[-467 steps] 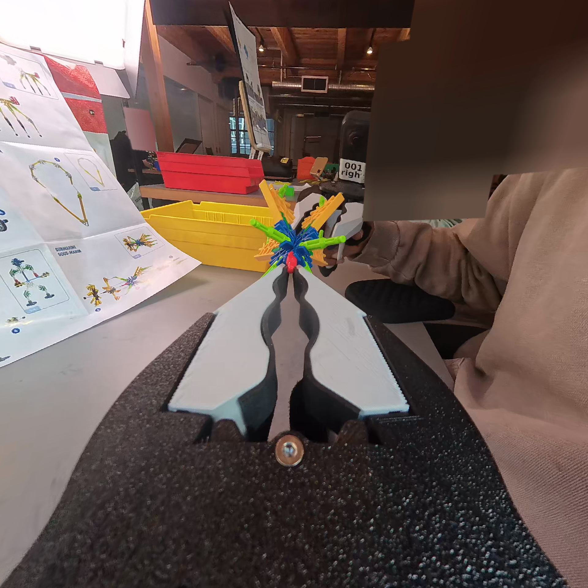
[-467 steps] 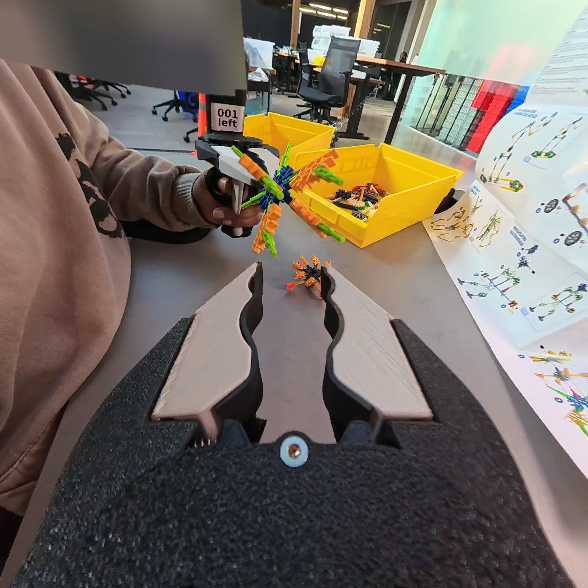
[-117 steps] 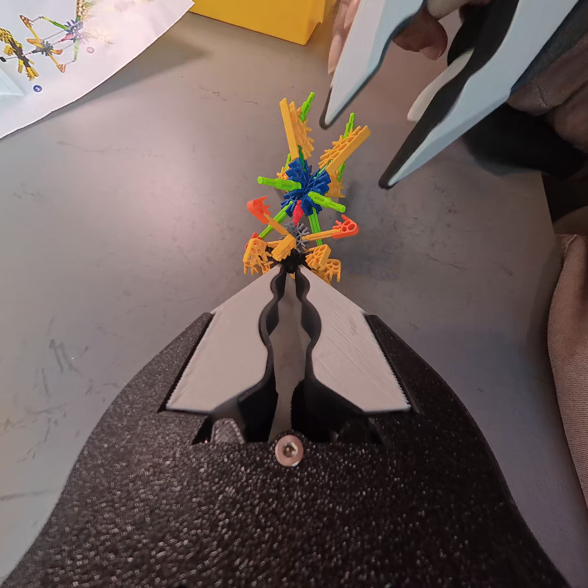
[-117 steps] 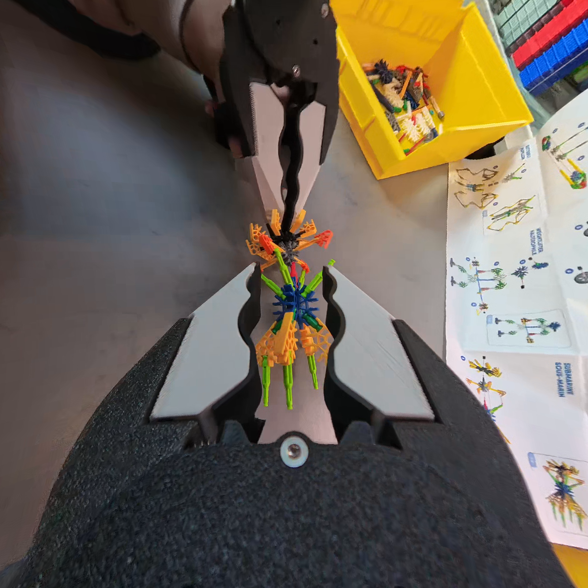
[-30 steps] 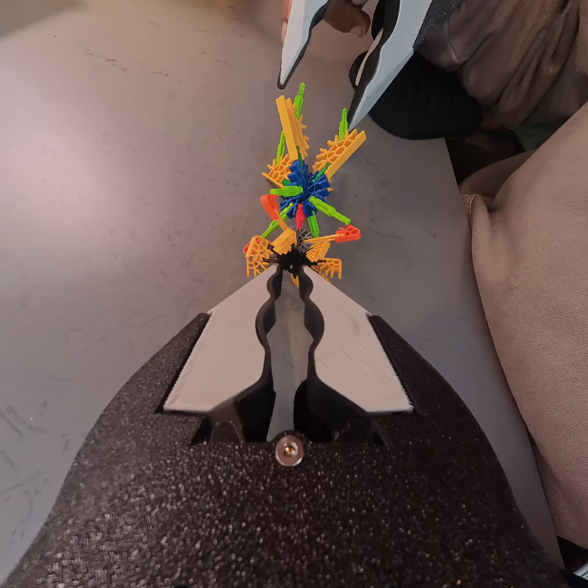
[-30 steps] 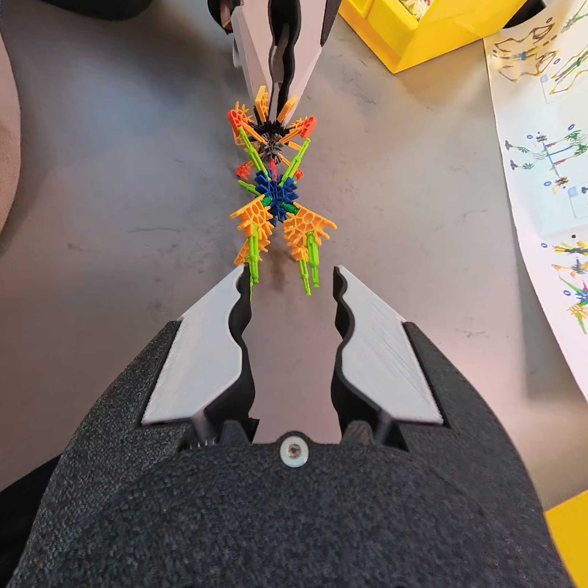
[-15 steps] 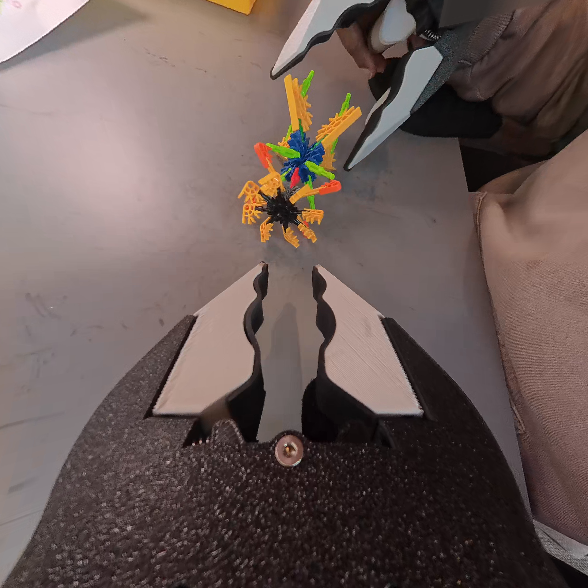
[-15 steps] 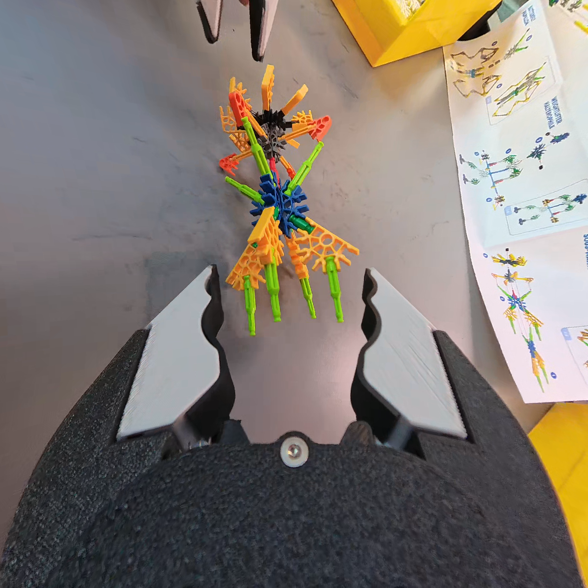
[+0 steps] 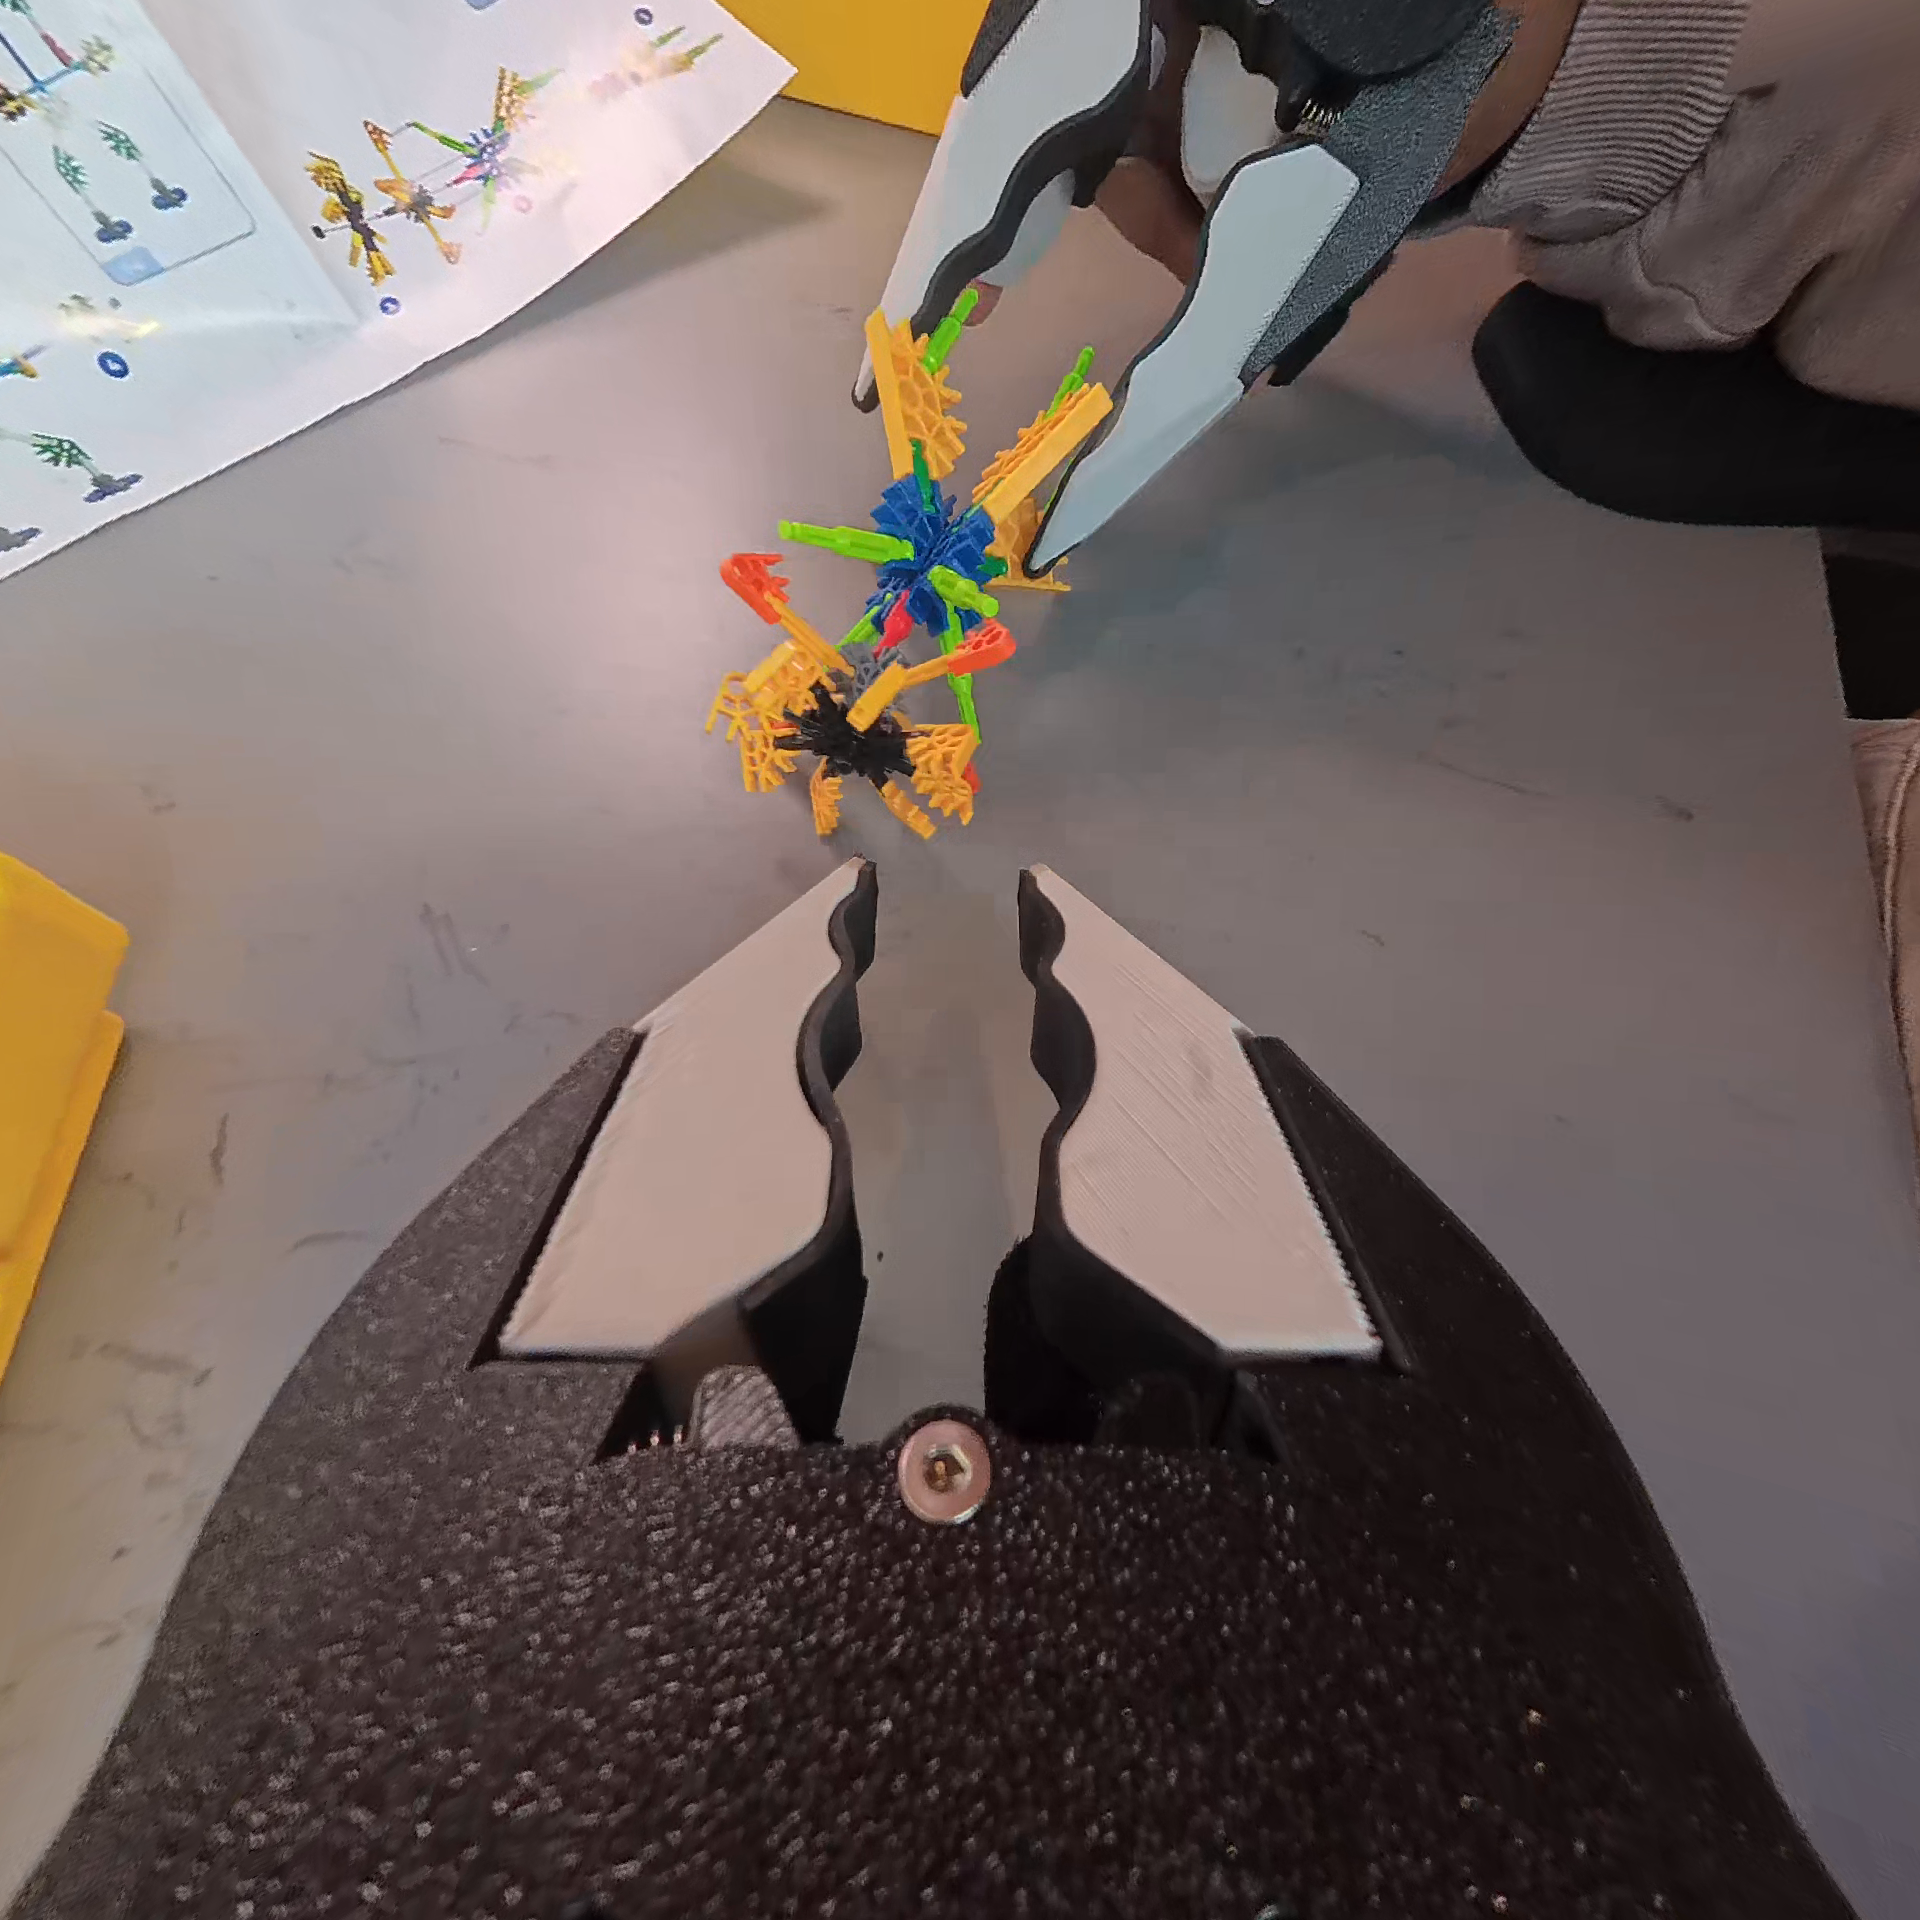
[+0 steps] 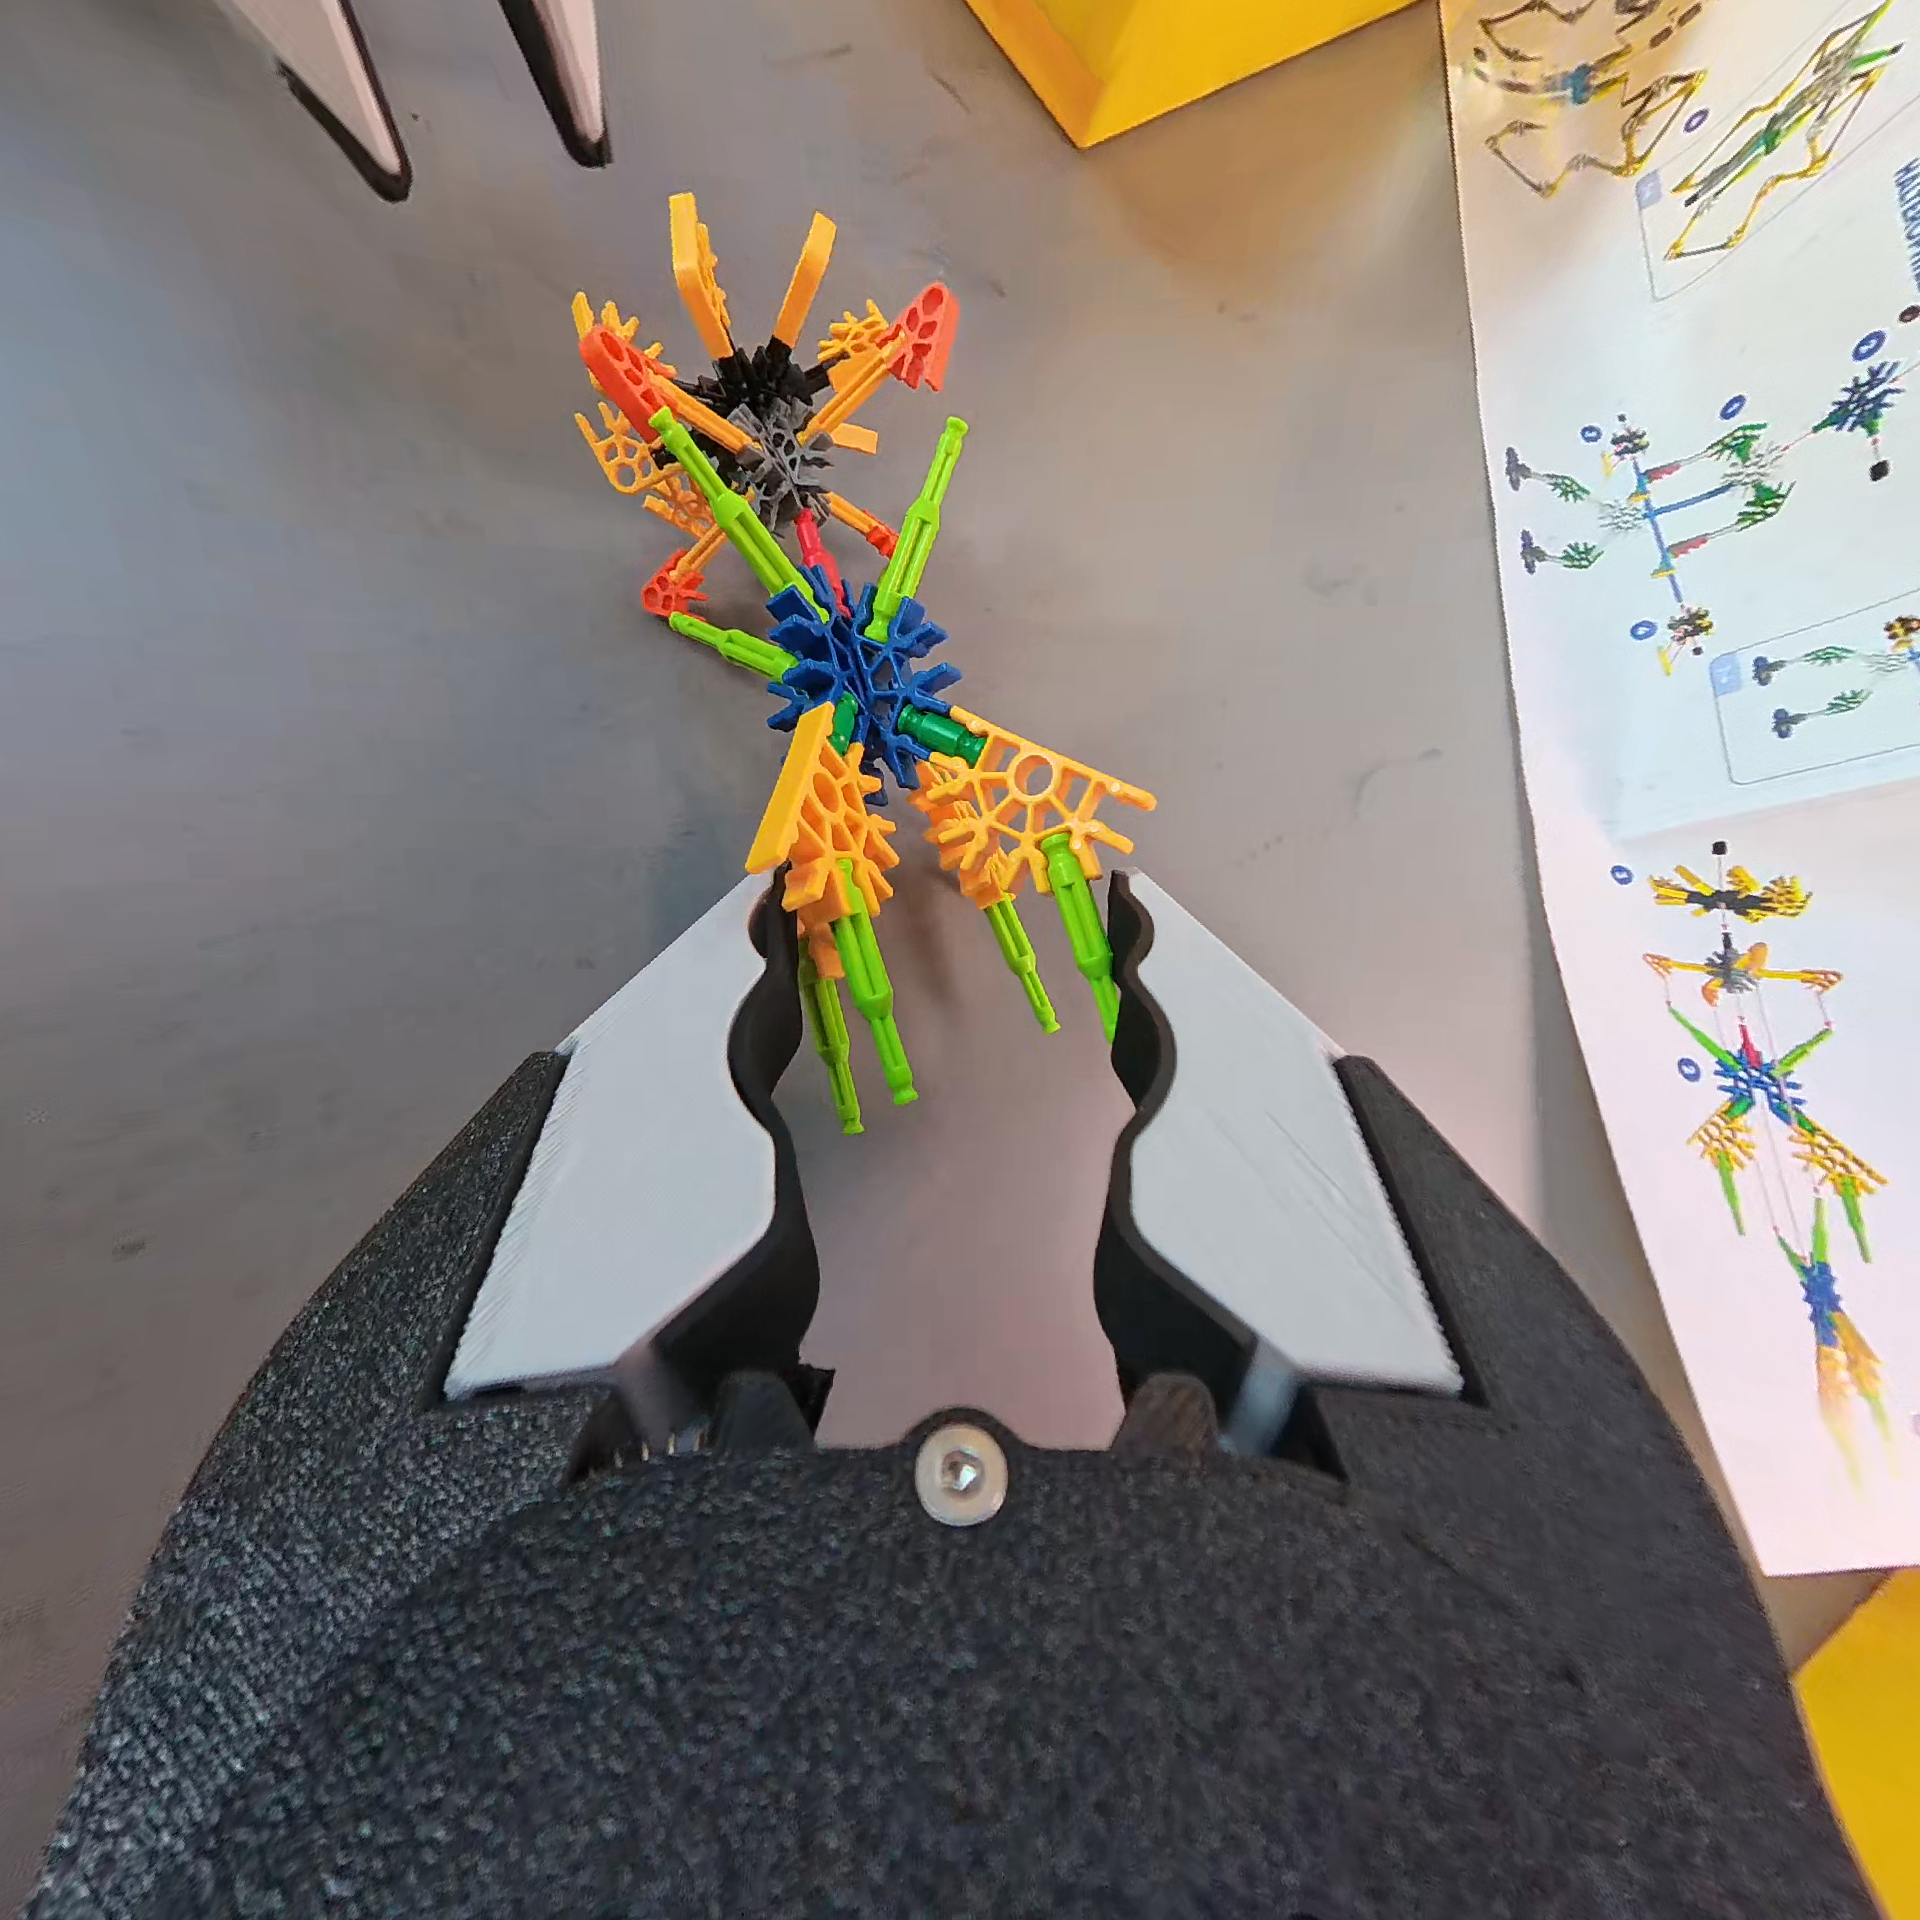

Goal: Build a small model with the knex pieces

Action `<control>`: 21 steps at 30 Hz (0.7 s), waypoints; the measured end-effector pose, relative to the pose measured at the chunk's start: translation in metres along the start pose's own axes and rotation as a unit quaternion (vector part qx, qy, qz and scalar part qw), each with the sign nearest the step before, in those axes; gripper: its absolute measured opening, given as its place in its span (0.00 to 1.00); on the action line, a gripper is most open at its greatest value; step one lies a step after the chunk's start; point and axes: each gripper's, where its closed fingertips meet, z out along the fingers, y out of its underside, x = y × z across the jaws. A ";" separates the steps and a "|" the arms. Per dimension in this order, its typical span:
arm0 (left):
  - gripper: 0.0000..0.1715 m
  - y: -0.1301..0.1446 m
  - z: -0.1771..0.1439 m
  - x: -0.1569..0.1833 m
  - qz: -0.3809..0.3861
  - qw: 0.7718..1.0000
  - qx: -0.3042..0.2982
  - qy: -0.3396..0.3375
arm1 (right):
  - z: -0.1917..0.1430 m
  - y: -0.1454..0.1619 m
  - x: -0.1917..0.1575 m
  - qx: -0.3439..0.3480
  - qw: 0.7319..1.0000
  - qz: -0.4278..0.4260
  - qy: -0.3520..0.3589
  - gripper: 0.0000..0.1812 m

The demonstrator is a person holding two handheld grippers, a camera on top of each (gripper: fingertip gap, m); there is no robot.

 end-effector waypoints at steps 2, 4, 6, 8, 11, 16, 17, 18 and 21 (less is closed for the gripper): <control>0.16 -0.001 0.005 -0.010 -0.004 1.000 -0.003 -0.024 | 0.007 -0.001 0.011 -0.001 1.000 0.003 0.006 0.32; 0.16 -0.004 0.011 -0.019 -0.009 0.999 0.000 -0.039 | 0.011 -0.002 0.020 0.000 1.000 0.011 0.013 0.33; 0.16 -0.009 0.017 -0.026 -0.012 0.999 0.004 -0.052 | 0.012 -0.002 0.026 -0.001 1.000 0.019 0.022 0.38; 0.15 -0.008 0.020 -0.035 -0.008 0.997 0.001 -0.073 | 0.006 -0.003 0.027 0.003 0.999 0.027 0.026 0.45; 0.13 -0.002 0.012 -0.049 0.003 0.994 -0.003 -0.111 | -0.021 -0.005 0.026 0.020 0.998 0.040 0.048 0.49; 0.14 -0.015 -0.030 -0.051 -0.014 0.985 0.044 -0.165 | -0.089 -0.001 0.003 0.061 0.986 0.115 0.102 0.49; 0.15 -0.019 -0.039 -0.044 -0.020 0.984 0.053 -0.170 | -0.101 -0.003 -0.008 0.077 0.980 0.146 0.108 0.49; 0.18 -0.023 -0.046 -0.034 -0.030 0.982 0.066 -0.173 | -0.111 -0.008 -0.021 0.098 0.973 0.178 0.110 0.48; 0.37 -0.031 -0.062 0.001 -0.074 0.973 0.107 -0.191 | -0.128 -0.012 -0.051 0.132 0.949 0.242 0.151 0.48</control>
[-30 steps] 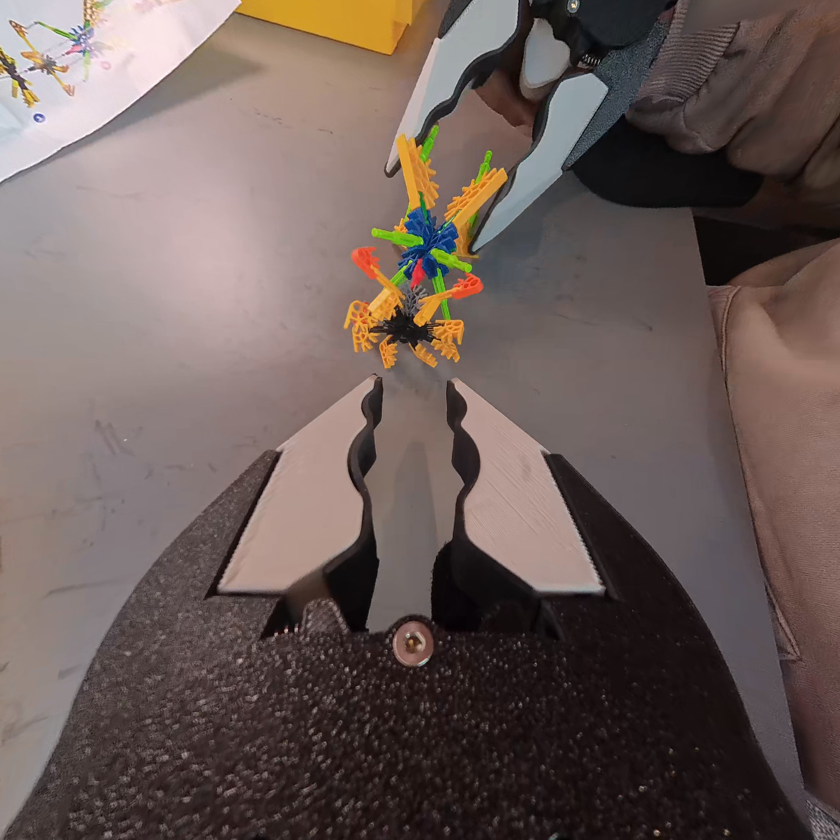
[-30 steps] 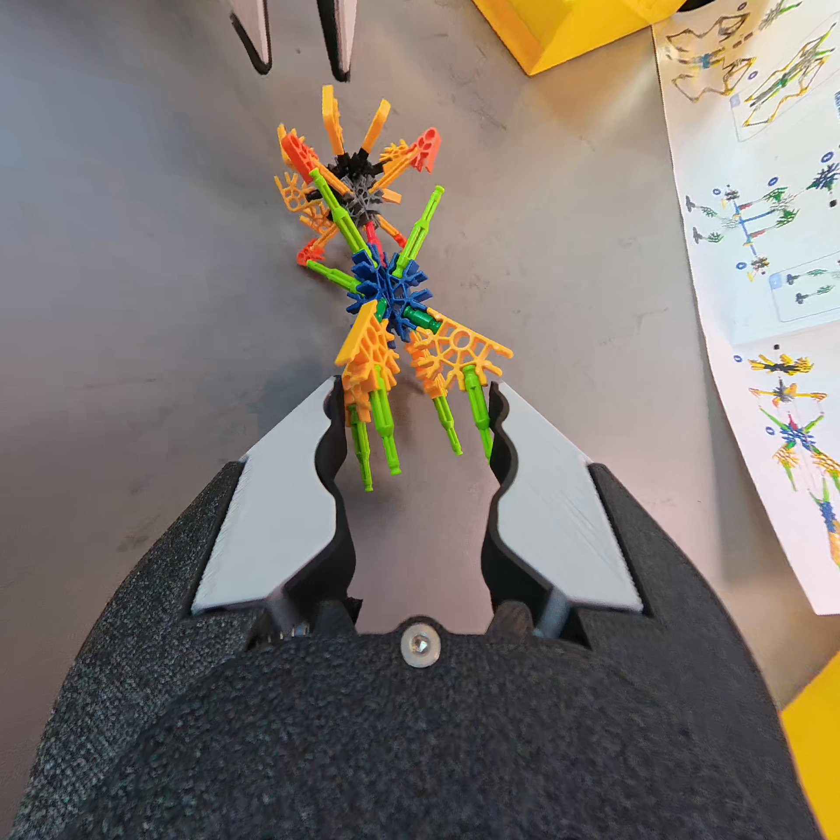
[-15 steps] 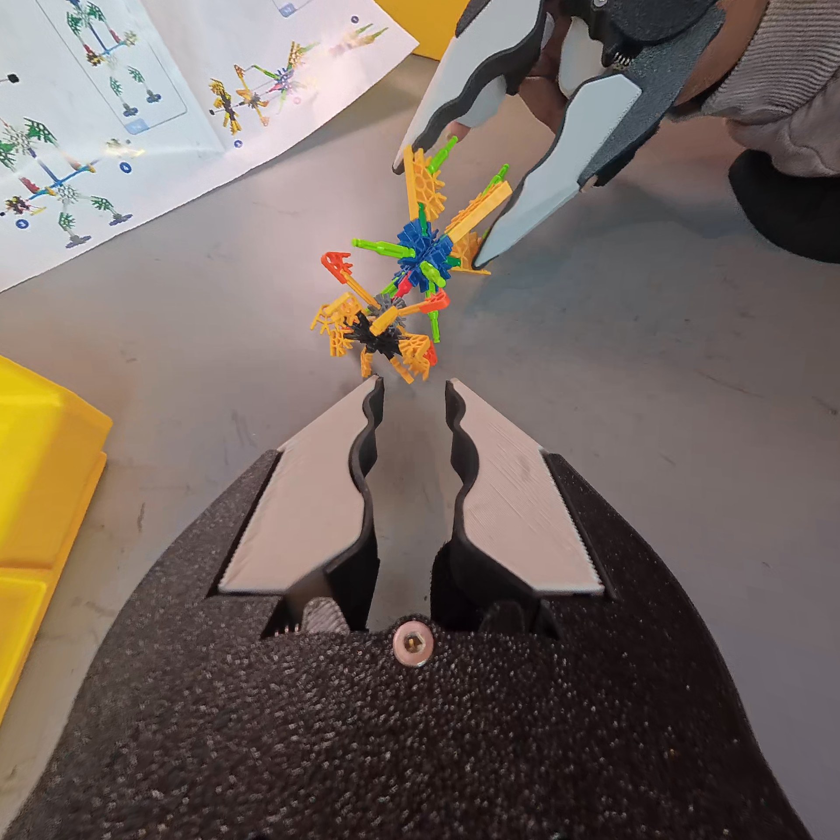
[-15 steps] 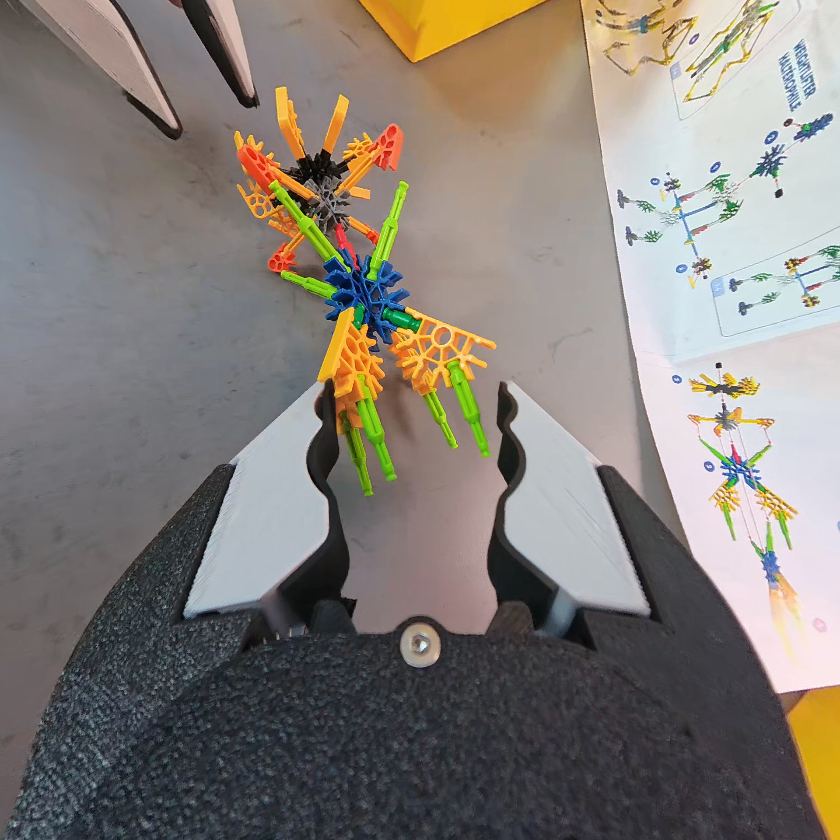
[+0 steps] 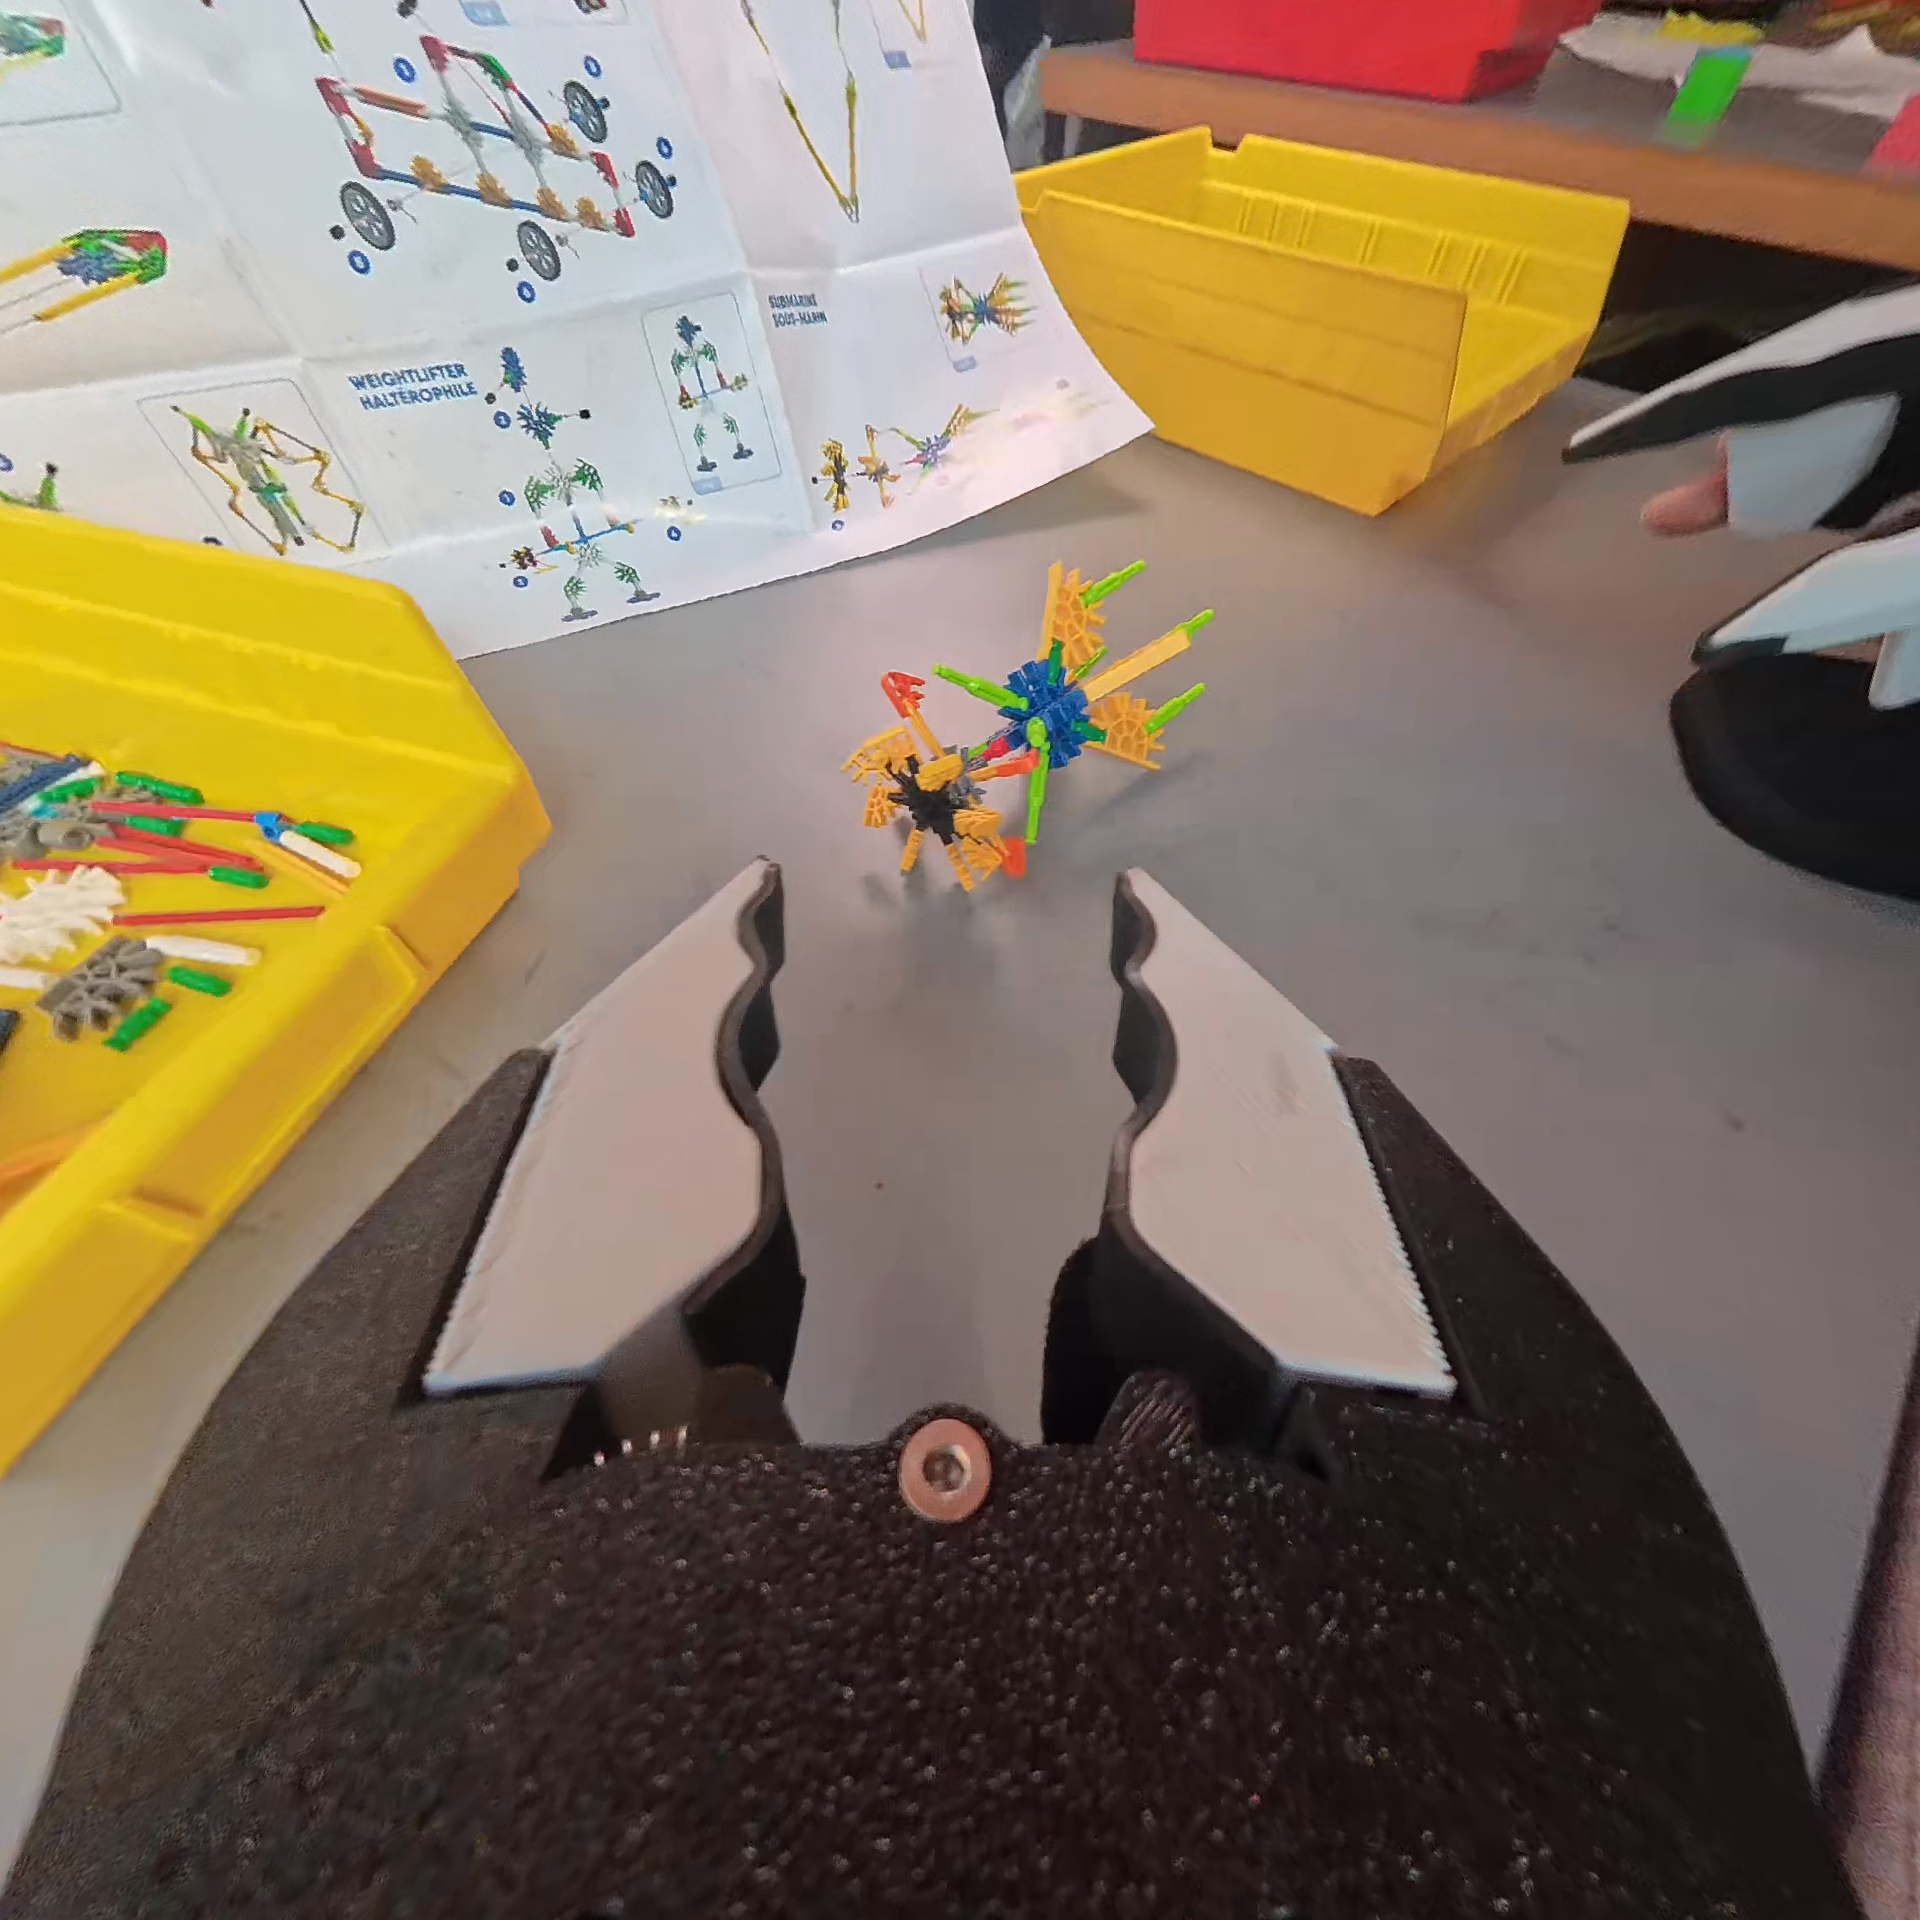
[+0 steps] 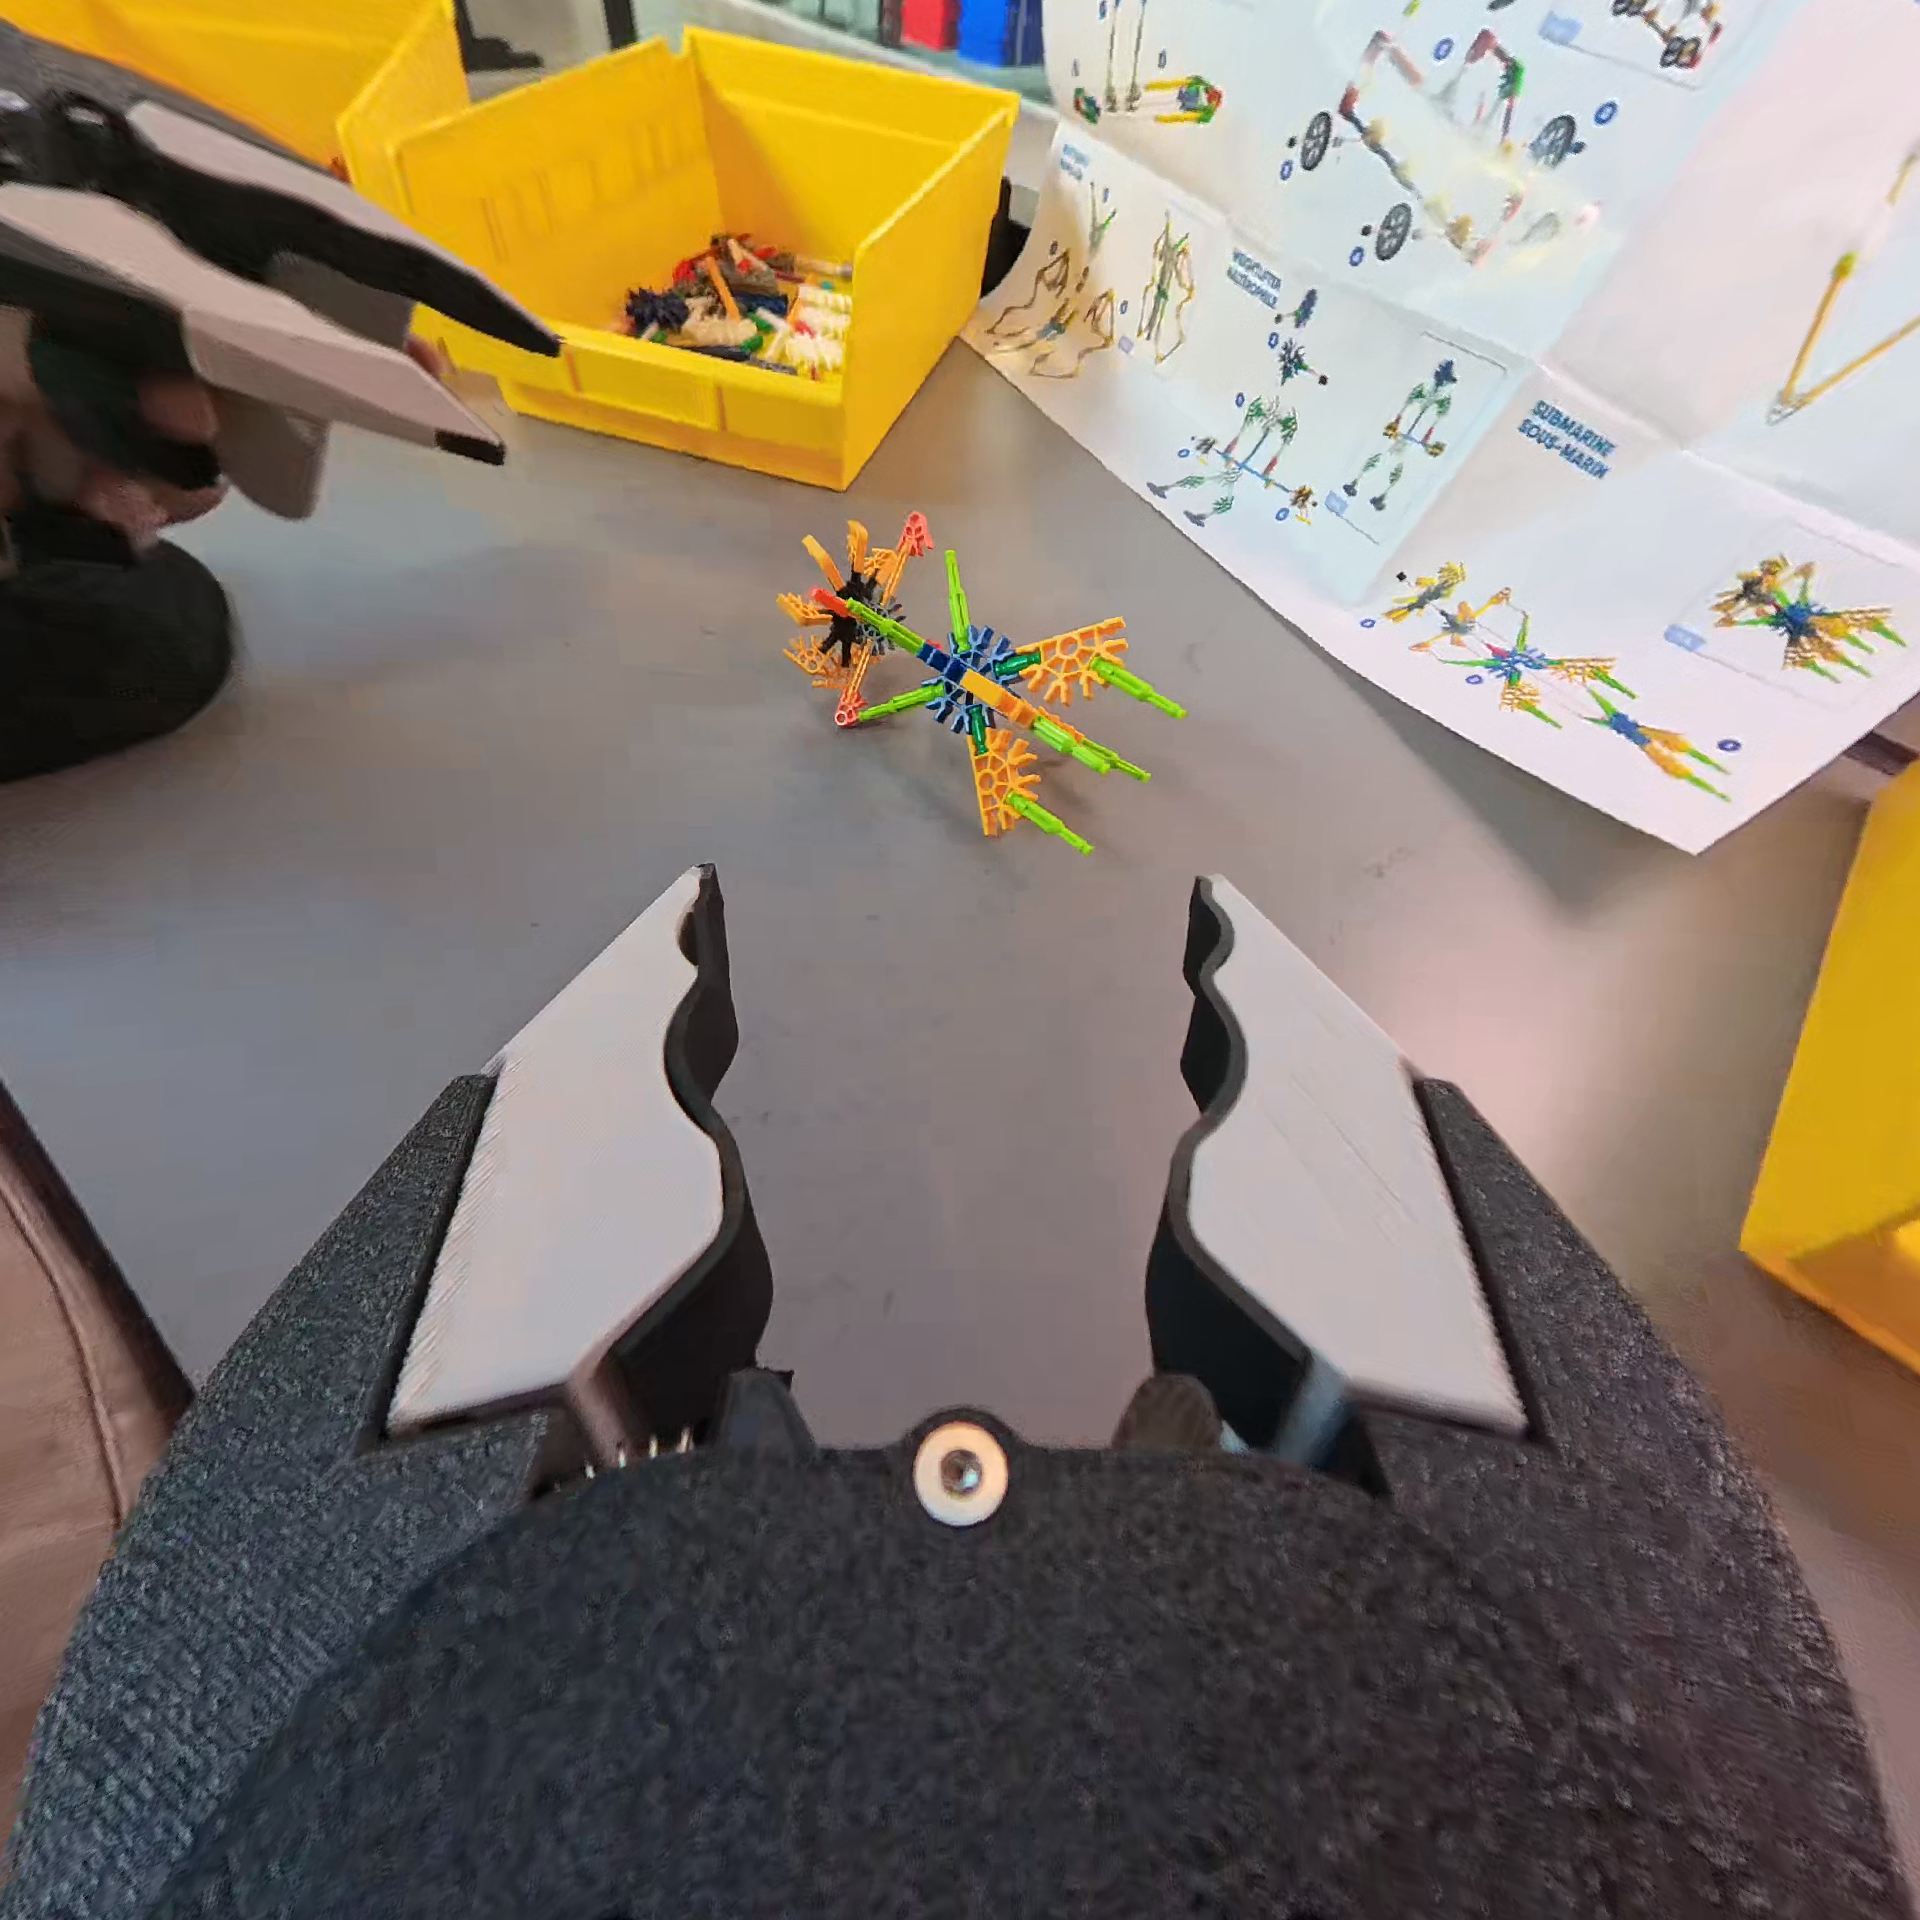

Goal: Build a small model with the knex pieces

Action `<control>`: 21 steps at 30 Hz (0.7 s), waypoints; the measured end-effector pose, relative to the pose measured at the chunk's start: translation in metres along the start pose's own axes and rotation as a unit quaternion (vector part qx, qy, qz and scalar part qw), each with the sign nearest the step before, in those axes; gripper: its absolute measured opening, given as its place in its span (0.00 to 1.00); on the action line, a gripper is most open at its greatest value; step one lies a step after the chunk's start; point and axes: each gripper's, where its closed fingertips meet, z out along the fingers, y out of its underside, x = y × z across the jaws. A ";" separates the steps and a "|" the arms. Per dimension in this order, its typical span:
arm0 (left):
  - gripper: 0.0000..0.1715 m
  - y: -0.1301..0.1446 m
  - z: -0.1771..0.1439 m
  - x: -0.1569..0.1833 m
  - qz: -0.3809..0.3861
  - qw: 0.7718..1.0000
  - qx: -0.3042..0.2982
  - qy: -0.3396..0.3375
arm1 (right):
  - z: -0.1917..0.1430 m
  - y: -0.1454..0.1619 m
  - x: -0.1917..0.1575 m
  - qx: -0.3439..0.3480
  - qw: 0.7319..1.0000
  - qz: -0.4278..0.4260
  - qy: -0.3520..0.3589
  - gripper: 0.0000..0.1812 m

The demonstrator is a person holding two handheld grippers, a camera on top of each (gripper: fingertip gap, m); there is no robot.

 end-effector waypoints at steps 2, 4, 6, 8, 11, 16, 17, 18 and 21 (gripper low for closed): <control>0.49 0.004 -0.013 0.020 -0.036 0.999 0.012 -0.017 | -0.006 0.006 -0.012 0.017 0.999 0.018 0.025 0.47; 0.57 0.009 -0.023 0.039 -0.073 0.996 0.034 -0.033 | -0.006 0.009 -0.022 0.035 0.998 0.036 0.040 0.46; 0.57 0.015 -0.030 0.059 -0.099 0.993 0.055 -0.042 | -0.004 0.012 -0.026 0.051 0.995 0.055 0.063 0.45; 0.57 0.026 -0.030 0.074 -0.104 0.992 0.058 -0.048 | 0.001 0.018 -0.031 0.047 0.994 0.068 0.076 0.45; 0.59 0.039 -0.022 0.082 -0.098 0.993 0.035 -0.058 | 0.005 0.017 -0.042 0.040 0.995 0.043 0.086 0.44; 0.56 0.039 -0.005 0.078 -0.105 0.993 0.015 -0.051 | 0.013 0.019 -0.051 0.024 0.996 0.035 0.080 0.44; 0.56 0.040 -0.001 0.077 -0.108 0.993 0.009 -0.046 | 0.014 0.020 -0.050 0.021 0.996 0.037 0.082 0.44; 0.55 0.040 0.003 0.077 -0.108 0.993 0.007 -0.043 | 0.015 0.021 -0.049 0.019 0.996 0.041 0.082 0.44; 0.54 0.032 0.010 0.080 -0.127 0.992 0.017 -0.016 | 0.017 0.023 -0.046 0.016 0.995 0.053 0.083 0.44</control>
